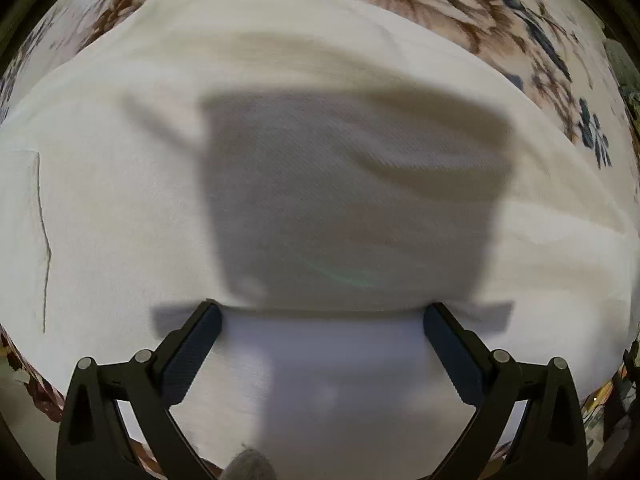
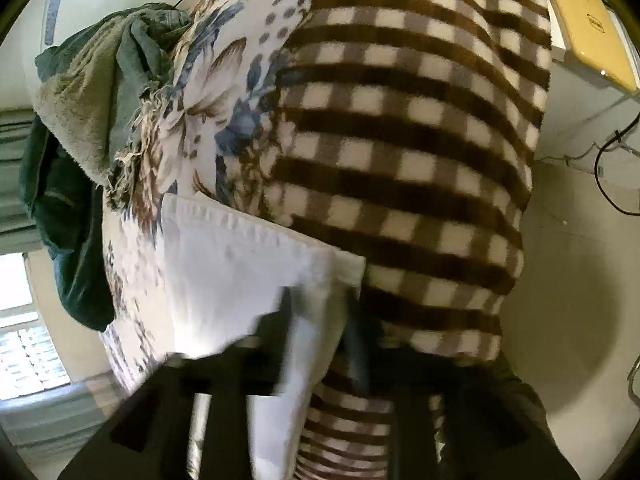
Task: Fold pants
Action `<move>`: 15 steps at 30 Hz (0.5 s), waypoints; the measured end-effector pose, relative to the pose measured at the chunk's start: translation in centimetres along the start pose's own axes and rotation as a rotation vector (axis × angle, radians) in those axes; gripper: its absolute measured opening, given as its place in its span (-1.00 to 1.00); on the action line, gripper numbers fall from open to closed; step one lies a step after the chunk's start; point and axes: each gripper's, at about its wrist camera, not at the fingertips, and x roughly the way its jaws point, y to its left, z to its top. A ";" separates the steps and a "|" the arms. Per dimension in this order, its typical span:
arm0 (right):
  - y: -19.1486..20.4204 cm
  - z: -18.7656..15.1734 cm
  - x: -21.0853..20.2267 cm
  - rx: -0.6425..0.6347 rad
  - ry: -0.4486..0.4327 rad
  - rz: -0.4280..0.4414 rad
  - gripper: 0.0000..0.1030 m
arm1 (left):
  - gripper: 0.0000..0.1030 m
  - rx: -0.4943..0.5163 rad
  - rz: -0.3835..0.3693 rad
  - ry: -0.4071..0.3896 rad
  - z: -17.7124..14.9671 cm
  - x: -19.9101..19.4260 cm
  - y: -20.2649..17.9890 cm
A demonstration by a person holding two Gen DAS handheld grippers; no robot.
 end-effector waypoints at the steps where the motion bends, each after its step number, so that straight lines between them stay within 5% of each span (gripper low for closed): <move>1: -0.1 -0.3 -0.6 -0.030 -0.024 -0.007 0.13 | 1.00 0.003 0.000 0.001 0.0 0.2 0.1; 4: -0.6 -1.1 -0.2 -0.067 -0.001 0.014 0.25 | 1.00 0.008 -0.010 -0.005 0.4 0.2 0.1; 7: -1.2 -1.9 2.4 -0.063 0.069 0.165 0.26 | 1.00 0.012 -0.013 -0.020 0.1 0.5 0.3; 15: 1.1 -2.1 5.1 -0.135 0.030 0.347 0.27 | 1.00 0.016 -0.014 -0.037 -0.2 1.2 -0.8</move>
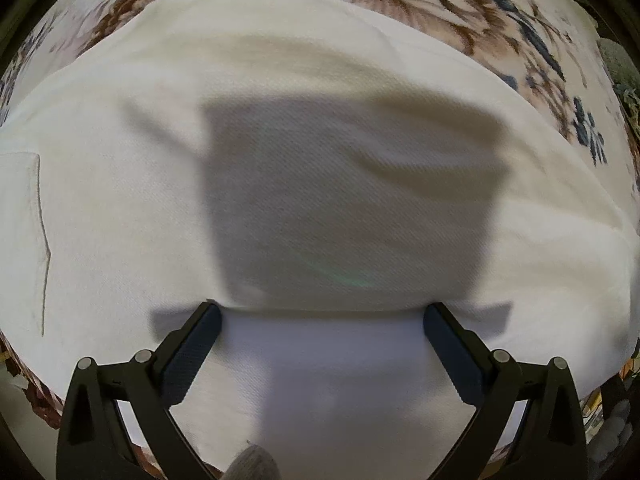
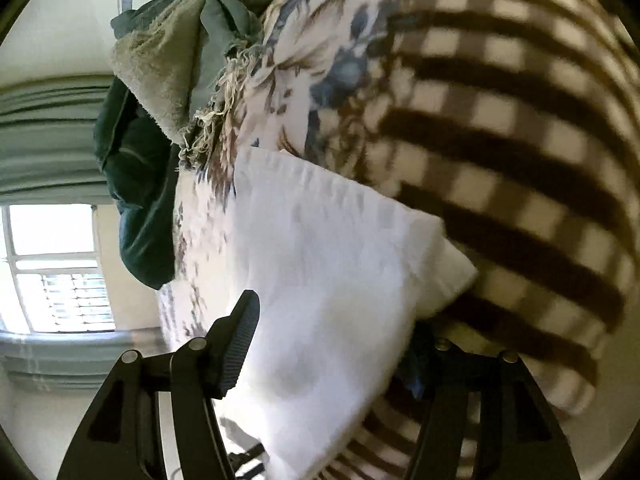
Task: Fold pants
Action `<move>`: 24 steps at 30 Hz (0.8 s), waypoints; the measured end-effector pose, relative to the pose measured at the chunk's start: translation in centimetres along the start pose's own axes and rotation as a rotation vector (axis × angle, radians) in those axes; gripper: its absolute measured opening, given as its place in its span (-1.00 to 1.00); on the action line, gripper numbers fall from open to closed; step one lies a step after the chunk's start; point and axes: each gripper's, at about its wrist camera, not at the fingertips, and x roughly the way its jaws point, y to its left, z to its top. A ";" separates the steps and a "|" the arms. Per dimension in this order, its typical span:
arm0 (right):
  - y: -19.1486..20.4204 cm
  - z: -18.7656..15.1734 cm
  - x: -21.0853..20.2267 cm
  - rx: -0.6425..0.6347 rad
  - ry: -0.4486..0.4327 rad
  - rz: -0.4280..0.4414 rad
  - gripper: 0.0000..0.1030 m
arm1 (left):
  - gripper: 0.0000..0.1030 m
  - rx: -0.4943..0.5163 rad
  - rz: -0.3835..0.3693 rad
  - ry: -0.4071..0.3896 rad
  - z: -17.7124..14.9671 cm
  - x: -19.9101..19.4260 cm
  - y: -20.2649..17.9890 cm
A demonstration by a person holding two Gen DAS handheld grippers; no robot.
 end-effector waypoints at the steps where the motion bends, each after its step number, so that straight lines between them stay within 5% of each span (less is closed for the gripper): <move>1: 0.1 0.1 0.3 0.006 -0.004 0.028 0.27 | 1.00 0.000 0.000 -0.005 0.0 0.0 0.0; 4: 0.4 0.3 0.9 0.002 -0.004 0.116 0.27 | 1.00 -0.003 0.001 -0.028 -1.1 -0.3 0.4; 10: 0.9 1.0 3.6 -0.035 0.006 0.048 0.25 | 1.00 -0.014 0.003 -0.069 -3.5 -1.3 1.3; 11: 1.3 1.1 3.8 -0.045 0.001 0.036 0.13 | 1.00 -0.021 0.005 -0.080 -3.7 -1.3 1.4; 14: 2.7 0.8 3.6 -0.091 -0.026 -0.040 -0.70 | 1.00 -0.040 0.008 -0.116 -4.5 -1.4 1.1; 15: 3.4 0.5 3.3 -0.104 -0.038 -0.056 -0.79 | 1.00 -0.042 0.008 -0.128 -5.1 -1.6 1.0; 24: 13.1 -6.2 0.4 -0.308 -0.120 -0.176 -0.86 | 1.00 0.000 -0.082 -0.156 -6.4 -5.2 2.8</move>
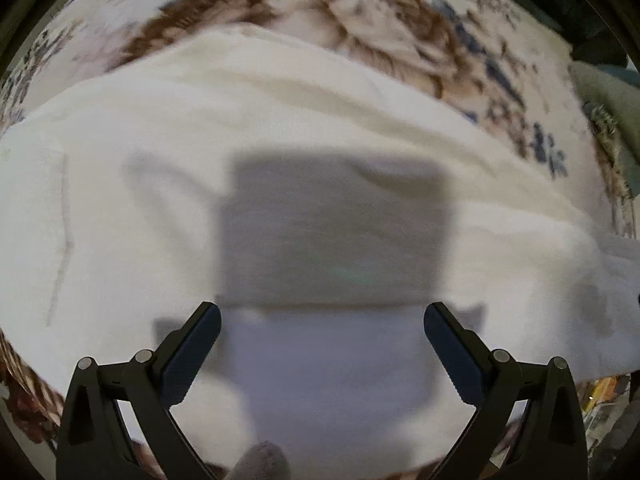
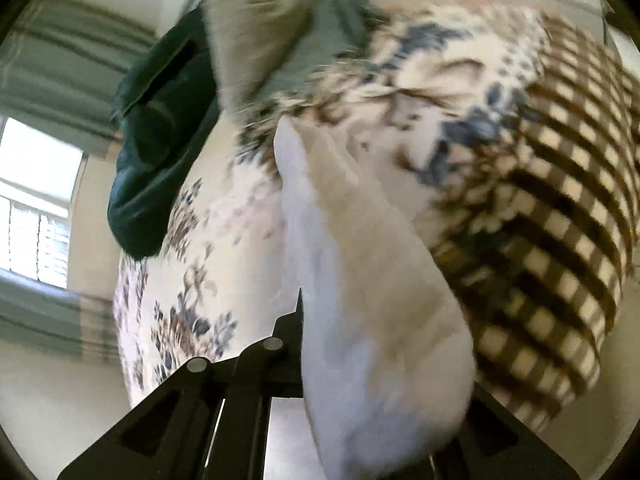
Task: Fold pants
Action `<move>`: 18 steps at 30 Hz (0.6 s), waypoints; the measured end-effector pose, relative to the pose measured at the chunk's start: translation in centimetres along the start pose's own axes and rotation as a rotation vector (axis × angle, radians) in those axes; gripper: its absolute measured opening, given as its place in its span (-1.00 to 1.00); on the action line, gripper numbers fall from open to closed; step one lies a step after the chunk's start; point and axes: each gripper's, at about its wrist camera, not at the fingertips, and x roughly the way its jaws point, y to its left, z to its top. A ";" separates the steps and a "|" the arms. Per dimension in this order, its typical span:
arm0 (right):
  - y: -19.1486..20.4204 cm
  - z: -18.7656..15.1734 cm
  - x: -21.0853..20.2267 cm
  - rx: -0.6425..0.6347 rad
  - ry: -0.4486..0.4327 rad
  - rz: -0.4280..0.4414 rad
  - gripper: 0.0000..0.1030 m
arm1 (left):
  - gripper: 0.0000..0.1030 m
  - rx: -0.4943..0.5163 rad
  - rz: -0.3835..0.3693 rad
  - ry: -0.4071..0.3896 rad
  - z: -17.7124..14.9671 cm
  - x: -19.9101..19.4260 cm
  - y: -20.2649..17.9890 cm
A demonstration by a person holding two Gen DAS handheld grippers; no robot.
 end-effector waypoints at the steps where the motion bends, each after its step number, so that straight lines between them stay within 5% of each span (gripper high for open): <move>1: 1.1 -0.4 -0.2 -0.016 -0.004 -0.010 -0.86 | 1.00 0.003 -0.008 -0.010 0.0 -0.7 0.6; 10: 14.7 -11.2 -1.2 -0.179 -0.007 -0.068 -0.86 | 1.00 -0.028 -0.055 -0.071 1.3 -6.8 12.8; 18: 24.6 -24.7 4.3 -0.325 0.108 -0.068 -0.87 | 1.00 -0.163 -0.021 -0.107 2.3 -7.9 24.4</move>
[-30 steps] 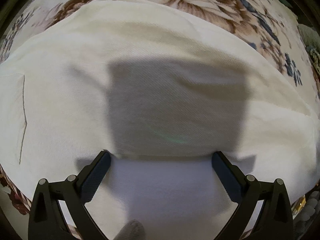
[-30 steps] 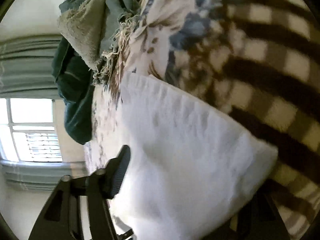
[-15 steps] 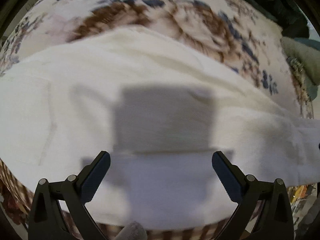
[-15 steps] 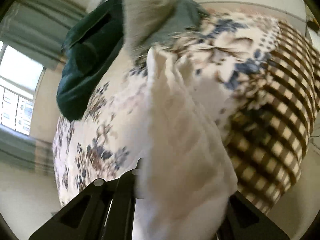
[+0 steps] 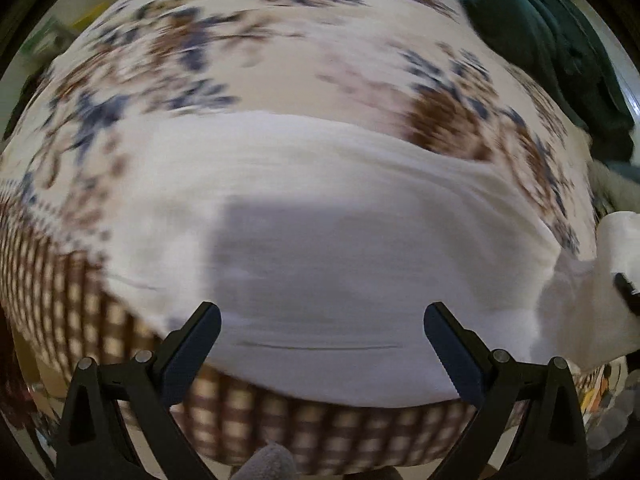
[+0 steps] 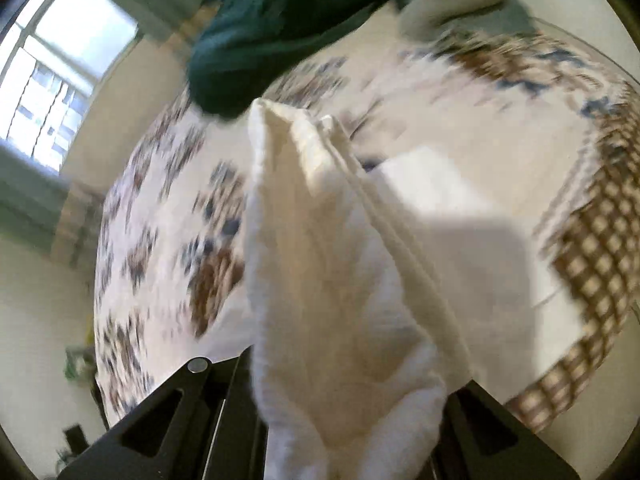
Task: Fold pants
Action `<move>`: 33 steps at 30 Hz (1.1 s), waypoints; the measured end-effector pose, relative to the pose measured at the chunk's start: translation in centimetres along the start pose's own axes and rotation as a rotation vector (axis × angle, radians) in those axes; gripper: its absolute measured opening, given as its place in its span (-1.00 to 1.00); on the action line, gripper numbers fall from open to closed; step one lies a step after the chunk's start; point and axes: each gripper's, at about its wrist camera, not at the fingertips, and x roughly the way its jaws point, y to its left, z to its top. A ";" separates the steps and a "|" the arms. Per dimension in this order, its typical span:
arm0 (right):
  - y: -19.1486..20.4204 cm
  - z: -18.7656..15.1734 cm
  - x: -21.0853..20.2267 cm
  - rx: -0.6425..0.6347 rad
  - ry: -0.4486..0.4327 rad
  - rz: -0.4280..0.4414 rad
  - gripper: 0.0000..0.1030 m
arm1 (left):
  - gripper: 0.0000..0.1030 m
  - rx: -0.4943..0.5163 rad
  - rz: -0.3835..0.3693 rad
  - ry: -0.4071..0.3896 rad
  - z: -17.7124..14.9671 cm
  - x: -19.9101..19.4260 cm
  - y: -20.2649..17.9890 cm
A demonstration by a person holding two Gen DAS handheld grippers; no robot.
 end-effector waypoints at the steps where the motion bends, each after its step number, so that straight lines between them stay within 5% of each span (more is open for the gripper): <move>1: 2.1 -1.8 1.6 -0.052 0.032 -0.019 -0.87 | 1.00 -0.018 0.003 0.001 -0.2 -0.2 1.3; 4: 5.7 -5.8 4.9 -0.165 0.100 -0.059 -0.87 | 1.00 -0.080 0.006 0.019 -0.6 -0.2 5.1; 8: 9.5 -12.0 9.5 -0.371 0.211 -0.225 -0.81 | 1.00 -0.109 0.012 0.031 -1.4 0.0 7.6; 11: 10.9 -14.9 11.6 -0.507 0.309 -0.337 -0.51 | 1.00 -0.118 0.005 0.027 -2.1 -0.4 8.9; 14: 12.8 -17.0 10.4 -0.578 0.408 -0.213 0.00 | 1.00 -0.140 0.000 0.022 -2.5 -0.7 9.8; 16: 13.0 -17.0 8.7 -0.554 0.461 -0.121 0.20 | 1.00 -0.176 -0.012 0.022 -2.7 -0.9 10.6; 19: 12.4 -15.8 6.5 -0.516 0.439 -0.153 0.20 | 1.00 -0.220 -0.026 0.021 -2.9 -1.3 11.1; 22: 12.4 -14.4 5.2 -0.579 0.352 -0.346 0.21 | 1.00 -0.221 -0.021 0.011 -3.0 -1.6 10.9; 25: 12.0 -12.4 6.2 -0.564 0.351 -0.402 0.23 | 1.00 -0.215 0.001 -0.001 -3.2 -1.7 10.6; 30: 12.7 -10.5 9.2 -0.414 0.399 -0.276 0.24 | 1.00 -0.258 0.017 0.014 -3.9 -1.1 11.4; 33: 15.3 -11.4 11.7 -0.471 0.396 -0.248 0.23 | 1.00 -0.291 0.024 0.023 -4.5 -0.7 12.3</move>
